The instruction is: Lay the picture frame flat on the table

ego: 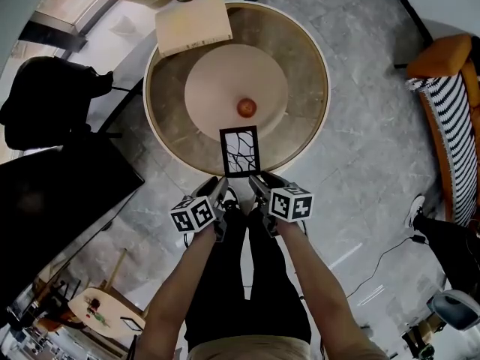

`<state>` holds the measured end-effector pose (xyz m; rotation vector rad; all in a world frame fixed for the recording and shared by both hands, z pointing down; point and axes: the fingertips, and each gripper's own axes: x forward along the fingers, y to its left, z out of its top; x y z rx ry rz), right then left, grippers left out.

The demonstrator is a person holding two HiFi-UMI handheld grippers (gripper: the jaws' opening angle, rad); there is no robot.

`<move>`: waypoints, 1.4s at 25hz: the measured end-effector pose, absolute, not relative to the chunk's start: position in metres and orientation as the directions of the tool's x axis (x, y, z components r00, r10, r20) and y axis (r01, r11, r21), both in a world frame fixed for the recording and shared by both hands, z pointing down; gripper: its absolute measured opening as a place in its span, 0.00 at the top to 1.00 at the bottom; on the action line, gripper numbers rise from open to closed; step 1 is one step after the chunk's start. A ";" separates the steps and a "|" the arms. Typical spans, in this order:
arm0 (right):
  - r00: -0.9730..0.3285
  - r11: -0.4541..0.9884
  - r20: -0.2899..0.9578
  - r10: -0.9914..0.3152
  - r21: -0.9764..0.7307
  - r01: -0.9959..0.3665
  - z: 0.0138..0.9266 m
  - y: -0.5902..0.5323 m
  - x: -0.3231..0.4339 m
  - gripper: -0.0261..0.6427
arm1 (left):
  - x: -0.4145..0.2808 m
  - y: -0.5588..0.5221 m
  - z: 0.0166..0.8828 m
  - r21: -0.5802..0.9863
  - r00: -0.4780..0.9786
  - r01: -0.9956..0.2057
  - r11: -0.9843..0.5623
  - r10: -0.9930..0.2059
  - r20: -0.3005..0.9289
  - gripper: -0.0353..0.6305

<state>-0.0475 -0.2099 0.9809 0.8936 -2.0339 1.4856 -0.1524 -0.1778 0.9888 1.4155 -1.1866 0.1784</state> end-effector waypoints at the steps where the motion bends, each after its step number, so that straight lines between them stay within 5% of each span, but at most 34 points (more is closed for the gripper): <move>1: -0.682 0.214 0.692 -0.235 -0.648 -0.731 0.976 -0.208 -0.047 0.74 | -0.152 -0.178 0.983 0.656 0.470 -0.722 0.221 -0.539 0.699 0.73; 3: -0.685 0.240 0.685 -0.249 -0.641 -0.729 0.964 -0.208 -0.046 0.74 | -0.151 -0.181 0.969 0.660 0.482 -0.731 0.171 -0.556 0.678 0.74; 7: -0.701 0.318 0.671 -0.242 -0.628 -0.710 0.932 -0.203 -0.046 0.74 | -0.145 -0.180 0.937 0.643 0.506 -0.764 0.059 -0.562 0.654 0.94; 13: -0.700 0.458 0.676 -0.229 -0.560 -0.690 0.855 -0.191 -0.050 0.74 | -0.122 -0.168 0.856 0.612 0.582 -0.777 -0.148 -0.540 0.608 0.94; 17: -0.714 0.515 0.641 -0.282 -0.526 -0.676 0.779 -0.186 -0.044 0.91 | -0.101 -0.160 0.776 0.556 0.603 -0.784 -0.276 -0.551 0.577 0.94; 24: -0.774 0.678 0.513 -0.370 -0.420 -0.603 0.647 -0.183 -0.043 0.95 | -0.079 -0.159 0.645 0.386 0.628 -0.778 -0.496 -0.600 0.495 0.94; 35: -0.836 0.831 0.280 -0.472 -0.175 -0.528 0.461 -0.208 -0.047 0.95 | -0.086 -0.208 0.483 0.183 0.608 -0.793 -0.581 -0.735 0.300 0.94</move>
